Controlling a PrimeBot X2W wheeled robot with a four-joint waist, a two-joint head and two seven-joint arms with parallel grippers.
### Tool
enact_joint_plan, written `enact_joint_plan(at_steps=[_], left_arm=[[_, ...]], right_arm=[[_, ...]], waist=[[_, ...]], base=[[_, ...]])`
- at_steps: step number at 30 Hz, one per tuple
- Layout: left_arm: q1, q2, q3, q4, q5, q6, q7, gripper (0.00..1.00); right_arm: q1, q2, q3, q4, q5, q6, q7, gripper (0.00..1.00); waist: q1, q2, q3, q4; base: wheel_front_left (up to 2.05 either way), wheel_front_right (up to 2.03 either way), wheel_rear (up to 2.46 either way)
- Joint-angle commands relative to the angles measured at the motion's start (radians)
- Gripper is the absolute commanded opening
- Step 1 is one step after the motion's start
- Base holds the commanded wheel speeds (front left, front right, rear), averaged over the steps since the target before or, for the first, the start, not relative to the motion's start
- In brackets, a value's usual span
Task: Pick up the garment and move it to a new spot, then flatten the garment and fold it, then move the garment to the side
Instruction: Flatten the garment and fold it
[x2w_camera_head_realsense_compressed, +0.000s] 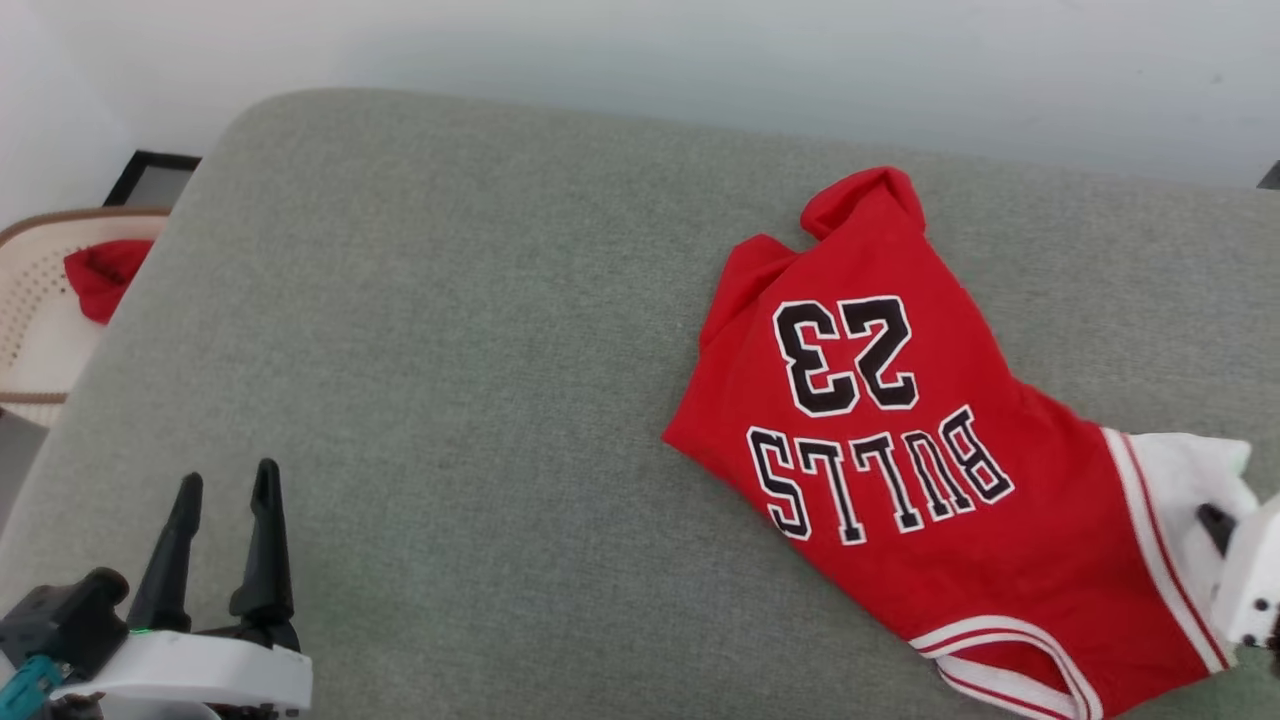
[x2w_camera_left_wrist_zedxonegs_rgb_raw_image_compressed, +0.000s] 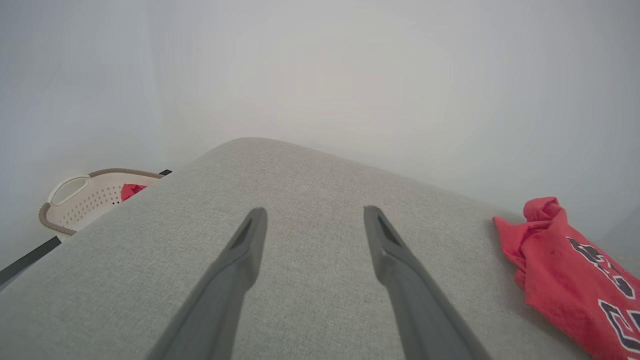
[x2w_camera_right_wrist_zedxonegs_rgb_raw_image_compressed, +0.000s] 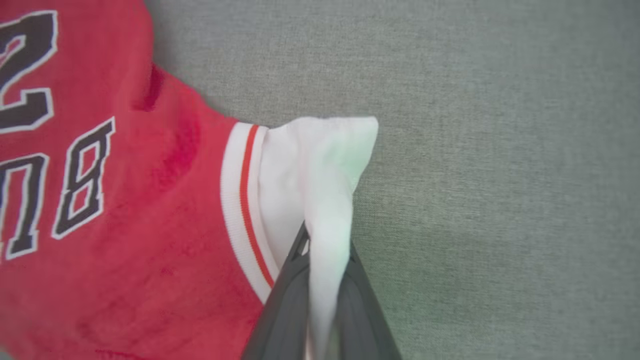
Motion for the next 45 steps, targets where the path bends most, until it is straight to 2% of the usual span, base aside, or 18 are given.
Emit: enact_joint_plan(at_steps=[1,10,17,18,19,20,25,32,40,45], left_arm=[[0.007,-0.003,0.004,0.001,0.007,-0.004,-0.001,1.00],[0.009,-0.011,-0.004,0.012,0.025,-0.022,-0.001,1.00],[0.007,-0.010,-0.012,0.018,0.020,-0.029,0.002,1.00],[0.006,-0.010,-0.015,0.018,0.017,-0.031,0.005,1.00],[0.006,-0.008,-0.018,0.017,0.017,-0.033,0.007,1.00],[0.006,-0.006,-0.022,0.016,0.017,-0.036,0.011,1.00],[0.007,0.004,-0.036,0.003,0.009,-0.050,0.031,1.00],[0.000,0.028,-0.056,-0.036,0.001,-0.062,0.087,1.00],[-0.002,0.068,-0.087,-0.133,-0.022,-0.064,0.212,1.00],[-0.020,0.076,-0.108,-0.190,-0.085,-0.044,0.348,1.00]], right_arm=[[0.009,-0.003,-0.013,-0.006,-0.008,0.000,0.005,0.00],[0.068,0.004,-0.151,0.000,-0.052,0.000,0.018,0.00],[0.066,0.036,-0.199,0.060,-0.076,0.000,-0.015,0.00],[0.058,0.039,-0.202,0.072,-0.079,0.000,-0.023,0.24],[0.054,0.038,-0.200,0.079,-0.085,0.000,-0.032,0.56],[0.047,0.041,-0.197,0.086,-0.087,0.000,-0.042,1.00],[0.028,0.036,-0.168,0.084,-0.089,0.000,-0.083,1.00],[0.043,0.044,-0.116,0.000,-0.062,0.000,-0.154,1.00],[0.090,0.083,-0.055,-0.150,-0.020,0.000,-0.294,1.00],[0.119,0.108,-0.013,-0.217,0.001,0.000,-0.363,1.00]], waist=[[0.0000,-0.0001,-0.011,-0.011],[0.0000,-0.0001,-0.026,-0.030],[0.0000,-0.0001,-0.036,-0.041],[0.0000,-0.0001,-0.038,-0.043],[0.0000,-0.0001,-0.040,-0.045],[0.0000,-0.0001,-0.043,-0.047],[0.0000,-0.0001,-0.058,-0.068],[0.0000,-0.0001,-0.093,-0.111],[0.0000,-0.0001,-0.133,-0.167],[0.0000,-0.0001,-0.139,-0.209]], base=[[0.00,0.00,0.00],[0.00,0.00,0.00],[0.00,0.00,0.00],[0.00,0.00,0.00],[0.00,0.00,0.00],[0.00,0.00,0.00],[0.00,0.00,0.00],[0.00,0.00,0.00],[0.00,0.00,0.00],[0.00,0.00,0.00]])
